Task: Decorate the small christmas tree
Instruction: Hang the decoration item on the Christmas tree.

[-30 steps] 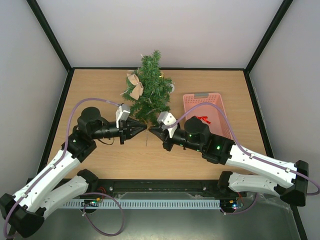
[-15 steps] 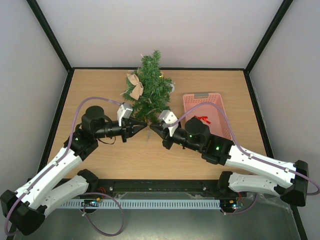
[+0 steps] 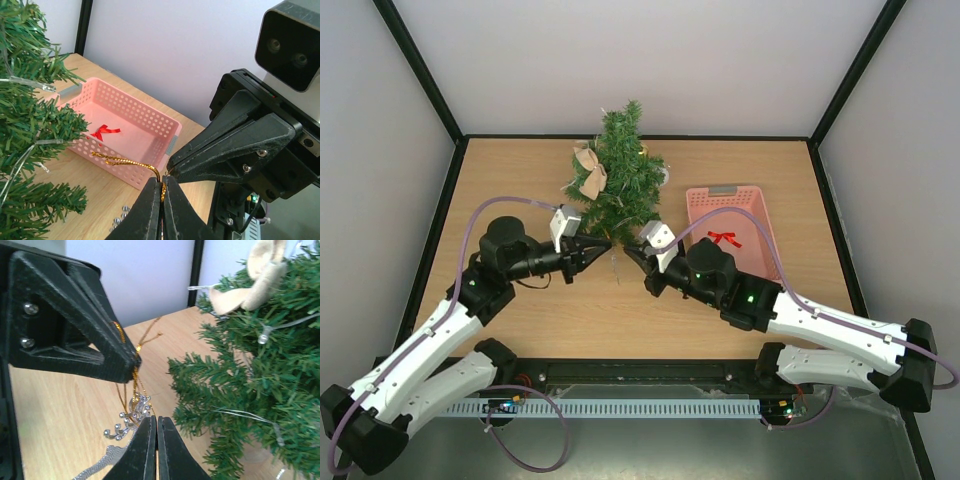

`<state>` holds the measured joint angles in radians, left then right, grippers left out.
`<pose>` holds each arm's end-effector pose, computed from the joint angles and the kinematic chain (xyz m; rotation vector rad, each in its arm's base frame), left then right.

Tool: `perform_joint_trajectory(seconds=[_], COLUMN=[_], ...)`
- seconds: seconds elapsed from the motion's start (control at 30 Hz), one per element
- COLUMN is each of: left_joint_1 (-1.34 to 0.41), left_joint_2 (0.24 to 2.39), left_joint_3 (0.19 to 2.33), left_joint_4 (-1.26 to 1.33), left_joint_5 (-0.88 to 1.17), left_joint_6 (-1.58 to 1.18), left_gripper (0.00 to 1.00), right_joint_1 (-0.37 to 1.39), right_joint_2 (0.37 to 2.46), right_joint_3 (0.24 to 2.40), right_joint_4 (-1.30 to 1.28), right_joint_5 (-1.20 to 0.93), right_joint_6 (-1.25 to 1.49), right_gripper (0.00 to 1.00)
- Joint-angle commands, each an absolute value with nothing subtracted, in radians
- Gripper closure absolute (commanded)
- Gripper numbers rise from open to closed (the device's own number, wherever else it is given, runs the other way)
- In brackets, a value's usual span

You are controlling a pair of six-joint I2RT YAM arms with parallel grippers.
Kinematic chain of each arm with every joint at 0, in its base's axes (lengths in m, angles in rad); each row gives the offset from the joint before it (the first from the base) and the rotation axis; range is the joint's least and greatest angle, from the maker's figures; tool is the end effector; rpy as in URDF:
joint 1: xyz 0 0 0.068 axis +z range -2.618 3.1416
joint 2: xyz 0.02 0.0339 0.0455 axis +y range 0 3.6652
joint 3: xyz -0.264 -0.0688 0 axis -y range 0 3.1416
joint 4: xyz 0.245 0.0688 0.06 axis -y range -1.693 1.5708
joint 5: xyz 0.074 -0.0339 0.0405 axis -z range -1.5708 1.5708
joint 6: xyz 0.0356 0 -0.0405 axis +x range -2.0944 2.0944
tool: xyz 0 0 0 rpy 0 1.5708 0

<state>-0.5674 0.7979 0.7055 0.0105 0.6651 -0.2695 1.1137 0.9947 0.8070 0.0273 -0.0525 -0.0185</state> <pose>0.1457 -0.1189 0.3313 0.7827 1.5918 -1.1662 0.1026 0.2128 0.3306 -1.0034 1.5037 0.8415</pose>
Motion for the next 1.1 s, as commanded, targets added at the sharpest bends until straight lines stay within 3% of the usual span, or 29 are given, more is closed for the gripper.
perform_joint_trajectory(seconds=[0.0,0.5,0.63,1.07], left_joint_1=[-0.571,-0.571,-0.571,-0.569], left_joint_2=[0.803,0.878,0.869,0.945], left_joint_3=[0.712,0.745,0.755,0.94], left_joint_4=[0.063,0.031,0.012,-0.015], left_joint_5=[0.635,0.602,0.611,0.64], left_joint_6=[-0.266,-0.225,-0.203,-0.203], left_gripper=[0.98,0.98,0.98,0.98], right_joint_1=[1.12,1.118,1.116,1.045], right_joint_2=[0.976,0.935,0.903,0.845], right_joint_3=[0.777,0.73,0.73,0.803], right_joint_4=[0.092,0.102,0.081,-0.054], right_joint_5=[0.084,0.229,0.254,0.233], right_joint_6=[-0.001,0.022,0.038,0.039], right_gripper=[0.98,0.98,0.87,0.68])
